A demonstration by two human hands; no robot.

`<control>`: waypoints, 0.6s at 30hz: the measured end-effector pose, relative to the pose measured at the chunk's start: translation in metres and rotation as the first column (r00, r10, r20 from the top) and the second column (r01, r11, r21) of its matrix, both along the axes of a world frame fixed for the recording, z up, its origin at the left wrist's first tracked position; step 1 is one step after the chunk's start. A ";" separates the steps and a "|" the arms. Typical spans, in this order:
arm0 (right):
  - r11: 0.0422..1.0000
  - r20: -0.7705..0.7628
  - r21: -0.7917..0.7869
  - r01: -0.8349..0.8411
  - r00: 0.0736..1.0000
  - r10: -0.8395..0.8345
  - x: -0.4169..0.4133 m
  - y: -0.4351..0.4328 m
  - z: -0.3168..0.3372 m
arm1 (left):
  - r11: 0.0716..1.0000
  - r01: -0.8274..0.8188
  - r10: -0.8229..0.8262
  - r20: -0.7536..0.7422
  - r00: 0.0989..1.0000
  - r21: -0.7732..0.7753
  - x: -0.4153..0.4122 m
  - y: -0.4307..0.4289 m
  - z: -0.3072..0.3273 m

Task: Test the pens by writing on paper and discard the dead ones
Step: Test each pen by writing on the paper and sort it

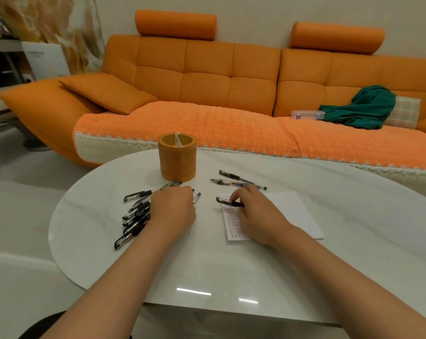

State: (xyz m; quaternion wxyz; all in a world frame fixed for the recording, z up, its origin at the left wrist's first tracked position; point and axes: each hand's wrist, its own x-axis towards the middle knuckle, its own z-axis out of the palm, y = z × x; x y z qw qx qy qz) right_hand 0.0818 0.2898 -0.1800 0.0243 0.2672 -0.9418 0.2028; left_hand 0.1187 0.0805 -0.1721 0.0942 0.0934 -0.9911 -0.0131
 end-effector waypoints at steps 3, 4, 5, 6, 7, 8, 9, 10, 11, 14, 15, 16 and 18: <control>1.000 -0.032 0.015 0.013 0.999 -0.013 -0.018 -0.005 0.001 | 1.000 -0.020 0.021 0.032 0.999 -0.024 -0.004 0.003 0.001; 1.000 -0.050 0.022 0.022 0.999 -0.020 -0.025 -0.007 0.003 | 0.999 -0.025 0.026 0.036 0.999 -0.022 -0.004 0.003 0.002; 0.999 -0.076 0.034 0.029 0.997 -0.026 -0.031 -0.010 0.005 | 0.999 -0.028 0.029 0.039 0.999 -0.016 -0.004 0.003 0.003; 0.998 -0.110 0.055 0.035 0.994 -0.029 -0.038 -0.013 0.007 | 1.000 -0.030 0.030 0.040 0.999 -0.004 -0.004 0.003 0.004; 0.996 -0.146 0.082 0.036 0.989 -0.024 -0.044 -0.016 0.009 | 0.999 -0.031 0.031 0.039 0.999 0.017 -0.005 0.003 0.004; 0.993 -0.180 0.112 0.035 0.984 -0.015 -0.049 -0.020 0.012 | 0.998 -0.033 0.032 0.036 0.999 0.048 -0.005 0.002 0.004; 0.990 -0.207 0.136 0.035 0.978 -0.006 -0.054 -0.024 0.013 | 0.996 -0.035 0.033 0.031 0.999 0.087 -0.006 0.000 0.003; 0.987 -0.220 0.156 0.035 0.975 0.000 -0.058 -0.029 0.015 | 0.991 -0.035 0.032 0.026 0.999 0.128 -0.007 -0.001 0.003; 0.984 -0.224 0.172 0.035 0.975 0.004 -0.062 -0.032 0.016 | 0.986 -0.031 0.029 0.018 0.999 0.165 -0.008 -0.002 0.002; 0.982 -0.194 0.184 0.037 0.981 -0.001 -0.068 -0.042 0.017 | 0.967 -0.013 0.016 -0.009 1.000 0.254 -0.009 -0.004 0.001; 0.984 -0.178 0.174 0.035 0.984 -0.004 -0.070 -0.043 0.016 | 0.962 -0.003 0.009 -0.020 1.000 0.272 -0.008 -0.005 0.001; 0.986 -0.167 0.163 0.035 0.986 -0.007 -0.072 -0.044 0.015 | 0.958 0.009 0.001 -0.034 0.999 0.287 -0.007 -0.005 0.002; 0.989 -0.159 0.144 0.043 0.987 -0.020 -0.076 -0.044 0.013 | 0.947 0.041 -0.020 -0.068 0.997 0.319 -0.006 -0.006 0.003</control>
